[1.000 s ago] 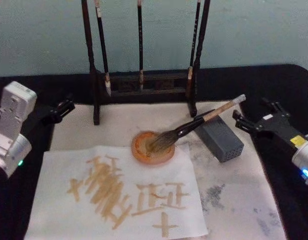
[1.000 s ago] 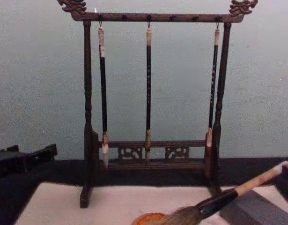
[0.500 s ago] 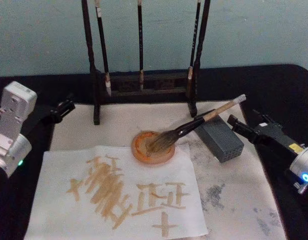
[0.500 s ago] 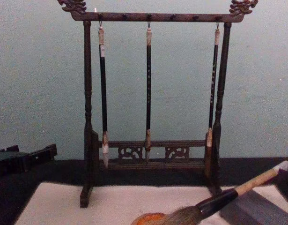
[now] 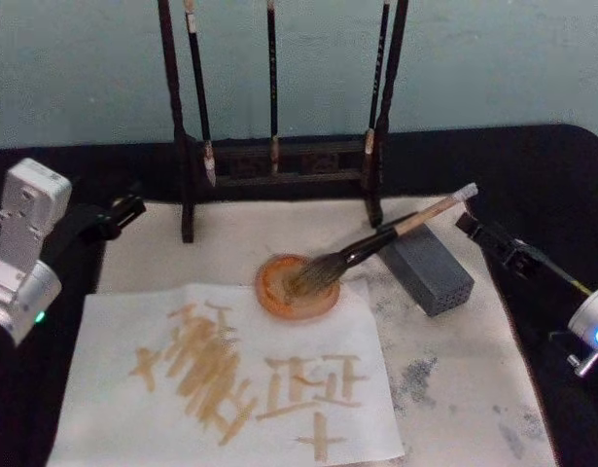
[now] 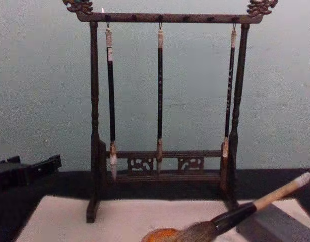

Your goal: Pick up the brush from the inkstone, write on the paper, then place the brush back to its original position.

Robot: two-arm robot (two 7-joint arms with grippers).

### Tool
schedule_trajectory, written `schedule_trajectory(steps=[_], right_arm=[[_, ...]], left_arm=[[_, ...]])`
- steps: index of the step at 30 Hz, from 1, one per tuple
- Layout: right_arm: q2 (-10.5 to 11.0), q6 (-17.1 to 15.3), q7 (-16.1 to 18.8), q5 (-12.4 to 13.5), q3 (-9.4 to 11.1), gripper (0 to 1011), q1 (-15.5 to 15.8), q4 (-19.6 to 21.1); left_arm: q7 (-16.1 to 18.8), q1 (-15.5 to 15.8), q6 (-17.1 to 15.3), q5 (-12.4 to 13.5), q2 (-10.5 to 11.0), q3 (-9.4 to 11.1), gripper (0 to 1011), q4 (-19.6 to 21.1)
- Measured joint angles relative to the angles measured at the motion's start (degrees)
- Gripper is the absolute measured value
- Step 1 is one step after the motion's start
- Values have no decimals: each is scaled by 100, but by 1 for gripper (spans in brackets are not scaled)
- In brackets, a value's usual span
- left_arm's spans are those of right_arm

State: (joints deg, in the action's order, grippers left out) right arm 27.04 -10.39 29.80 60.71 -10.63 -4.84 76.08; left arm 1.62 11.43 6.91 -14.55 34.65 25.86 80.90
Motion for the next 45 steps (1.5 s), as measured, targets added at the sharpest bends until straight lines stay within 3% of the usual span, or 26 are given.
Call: schedule_trajectory(steps=[6, 13, 29, 45], right_arm=[[-74, -352, 189, 457, -1, 1001, -237, -380], [-166, -654, 267, 778, -93, 1001, -530, -811], [-293, -915, 229, 1235, -249, 1002, -922, -1250], [-365, -983, 269, 1526, -445, 1001, -1280, -1707]], left_arm=[[0, 0, 0, 0, 0, 0, 1002, 0], [0, 0, 0, 0, 0, 0, 1002, 0], [0, 0, 0, 0, 0, 0, 1002, 0], [0, 0, 0, 0, 0, 0, 1002, 0]])
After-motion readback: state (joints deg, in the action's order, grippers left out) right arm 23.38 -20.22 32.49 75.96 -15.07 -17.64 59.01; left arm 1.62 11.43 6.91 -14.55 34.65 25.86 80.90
